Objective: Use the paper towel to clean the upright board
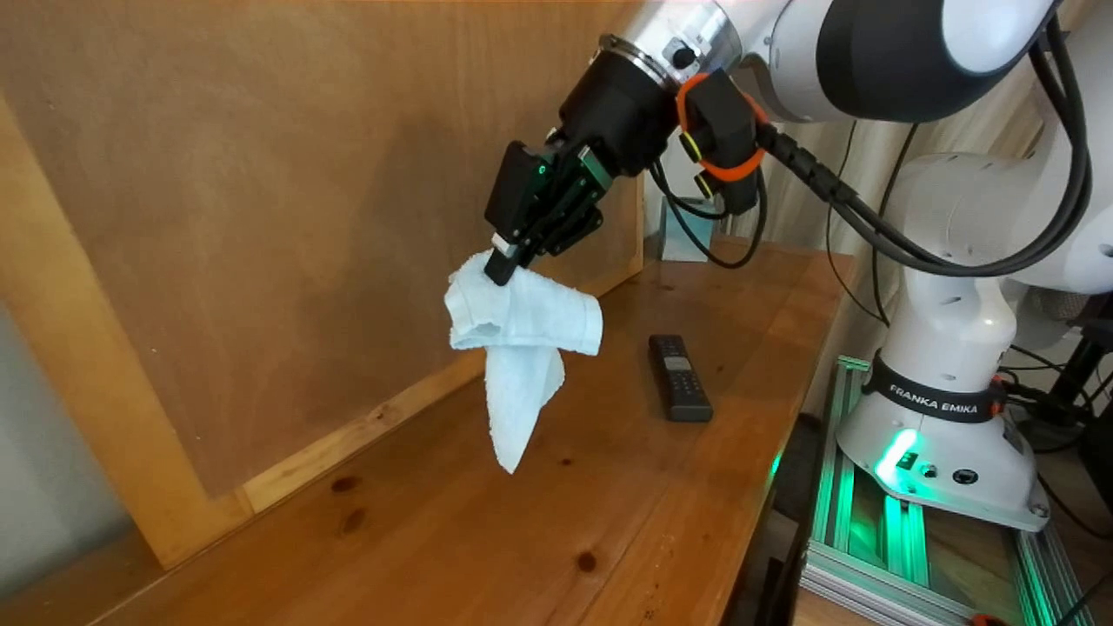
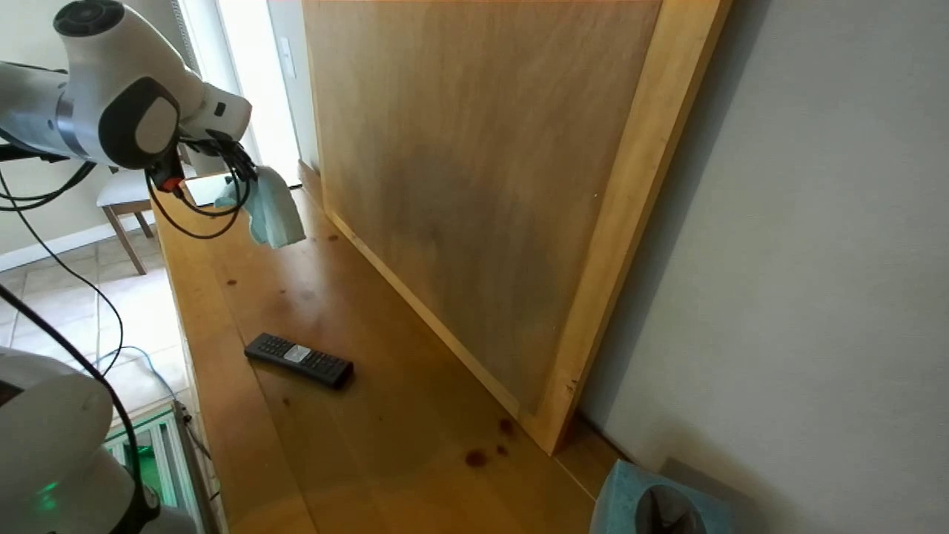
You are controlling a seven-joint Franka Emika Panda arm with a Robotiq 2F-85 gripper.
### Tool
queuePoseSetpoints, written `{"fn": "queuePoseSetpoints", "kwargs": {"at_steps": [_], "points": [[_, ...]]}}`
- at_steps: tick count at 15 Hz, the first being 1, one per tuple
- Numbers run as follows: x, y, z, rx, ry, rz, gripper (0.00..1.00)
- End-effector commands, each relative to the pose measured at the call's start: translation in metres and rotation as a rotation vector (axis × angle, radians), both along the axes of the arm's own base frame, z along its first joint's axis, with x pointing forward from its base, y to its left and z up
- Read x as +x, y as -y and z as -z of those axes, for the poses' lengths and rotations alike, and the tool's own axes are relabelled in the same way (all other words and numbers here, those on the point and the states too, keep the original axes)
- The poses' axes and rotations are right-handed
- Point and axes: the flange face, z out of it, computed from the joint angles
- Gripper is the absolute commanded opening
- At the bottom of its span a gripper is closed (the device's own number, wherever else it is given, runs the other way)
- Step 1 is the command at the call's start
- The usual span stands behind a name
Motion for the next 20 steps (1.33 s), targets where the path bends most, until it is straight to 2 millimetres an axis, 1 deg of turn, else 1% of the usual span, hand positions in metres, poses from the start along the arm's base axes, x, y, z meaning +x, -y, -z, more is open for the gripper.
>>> {"fn": "queuePoseSetpoints", "kwargs": {"at_steps": [1,5,8,12,18,19,20], "points": [[-0.014,-0.031,0.025,-0.030,-0.070,-0.079,0.02],[-0.029,-0.056,0.059,-0.101,-0.140,-0.150,0.02],[-0.030,-0.062,0.081,-0.164,-0.139,-0.149,0.02],[-0.030,-0.069,0.100,-0.227,-0.128,-0.162,0.02],[-0.035,-0.082,0.118,-0.285,-0.134,-0.195,0.02],[-0.035,-0.085,0.120,-0.289,-0.139,-0.206,0.33],[-0.035,-0.085,0.121,-0.296,-0.135,-0.210,0.34]]}}
